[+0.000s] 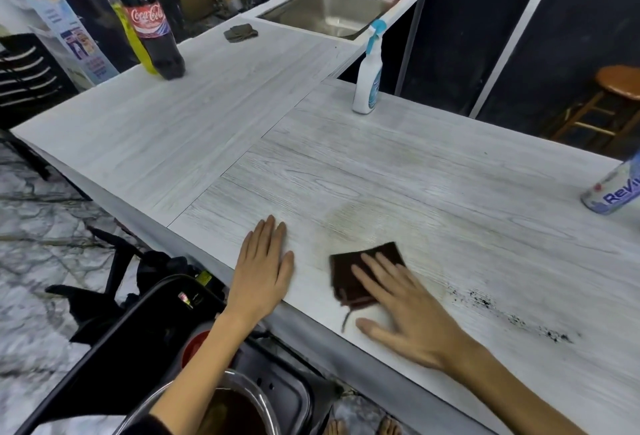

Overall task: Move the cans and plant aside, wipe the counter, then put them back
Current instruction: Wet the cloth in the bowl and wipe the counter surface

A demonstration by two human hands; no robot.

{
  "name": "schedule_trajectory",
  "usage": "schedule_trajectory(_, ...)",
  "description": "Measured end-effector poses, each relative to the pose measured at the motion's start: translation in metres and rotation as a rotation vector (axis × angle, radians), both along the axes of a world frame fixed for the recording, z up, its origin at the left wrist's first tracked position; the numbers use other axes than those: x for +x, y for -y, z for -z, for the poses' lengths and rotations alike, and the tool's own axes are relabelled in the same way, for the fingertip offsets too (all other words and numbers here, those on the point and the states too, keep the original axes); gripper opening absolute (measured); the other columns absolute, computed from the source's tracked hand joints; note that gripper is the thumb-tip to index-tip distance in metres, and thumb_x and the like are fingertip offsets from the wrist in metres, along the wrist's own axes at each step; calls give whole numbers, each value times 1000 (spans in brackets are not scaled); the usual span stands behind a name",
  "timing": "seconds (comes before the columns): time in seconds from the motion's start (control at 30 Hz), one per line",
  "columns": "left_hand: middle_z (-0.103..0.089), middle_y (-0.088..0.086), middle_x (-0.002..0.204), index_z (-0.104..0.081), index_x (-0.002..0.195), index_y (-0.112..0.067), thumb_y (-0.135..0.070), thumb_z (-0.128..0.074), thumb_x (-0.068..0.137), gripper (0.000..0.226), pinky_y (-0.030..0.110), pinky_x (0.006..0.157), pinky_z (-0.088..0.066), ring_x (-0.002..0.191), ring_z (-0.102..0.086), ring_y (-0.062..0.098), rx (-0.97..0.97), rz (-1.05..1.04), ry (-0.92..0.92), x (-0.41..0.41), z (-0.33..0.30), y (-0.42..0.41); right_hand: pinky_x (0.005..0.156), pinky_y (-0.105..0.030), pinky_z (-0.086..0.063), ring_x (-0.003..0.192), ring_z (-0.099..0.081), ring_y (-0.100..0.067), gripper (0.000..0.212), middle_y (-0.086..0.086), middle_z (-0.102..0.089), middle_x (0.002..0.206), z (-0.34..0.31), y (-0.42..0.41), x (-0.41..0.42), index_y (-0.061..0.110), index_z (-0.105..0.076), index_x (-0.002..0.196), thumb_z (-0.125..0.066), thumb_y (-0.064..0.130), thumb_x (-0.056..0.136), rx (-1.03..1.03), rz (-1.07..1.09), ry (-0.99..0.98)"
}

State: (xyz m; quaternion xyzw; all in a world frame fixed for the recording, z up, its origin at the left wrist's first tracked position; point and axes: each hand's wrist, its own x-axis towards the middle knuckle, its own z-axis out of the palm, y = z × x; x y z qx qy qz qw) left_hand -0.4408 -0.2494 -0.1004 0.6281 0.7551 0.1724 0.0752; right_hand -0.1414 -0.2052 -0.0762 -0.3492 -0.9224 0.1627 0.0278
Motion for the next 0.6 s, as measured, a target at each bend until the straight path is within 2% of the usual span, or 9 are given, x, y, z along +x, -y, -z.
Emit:
schedule_trajectory(0.1, -8, 4, 173, -18, 164, -17, -48, -15, 107, 65, 44, 129, -8, 160, -1, 16, 12, -12, -5, 1, 1, 0, 131, -41, 2, 158, 18, -9, 83, 10, 9, 173, -7, -34, 0, 37, 1, 165, -18, 80, 96, -3, 153, 51)
schedule_trajectory(0.2, -11, 5, 172, -21, 163, -16, -46, -18, 107, 64, 45, 129, -10, 160, -5, 19, 6, -18, -12, 2, 0, -1, 129, -38, 8, 160, 13, -17, 84, 1, 5, 175, -9, -60, -51, 29, -4, 166, -24, 74, 98, -13, 257, 57)
schedule_trajectory(0.33, -11, 6, 172, -21, 163, -16, -46, -18, 106, 64, 44, 129, -9, 160, -5, 20, -2, -24, -26, 2, -2, -1, 130, -42, 8, 160, 14, -19, 81, 0, 6, 175, -8, -42, -84, 26, -2, 167, -32, 65, 102, -21, 215, 43)
schedule_trajectory(0.47, -11, 5, 172, -21, 163, -16, -47, -18, 106, 64, 44, 129, -9, 160, -5, 19, 6, -18, -16, 0, -1, -1, 131, -40, 2, 159, 17, -10, 80, 10, 7, 174, -3, 20, -43, 35, 0, 166, -26, 72, 101, 7, 64, -20)
schedule_trajectory(0.6, -10, 5, 172, -19, 163, -16, -43, -20, 108, 61, 43, 129, -7, 160, -4, 19, 7, -17, -17, 3, -1, 0, 131, -36, 2, 158, 17, -5, 73, 18, 10, 172, -7, 22, 18, 42, 2, 164, -18, 74, 101, 9, 205, -3)
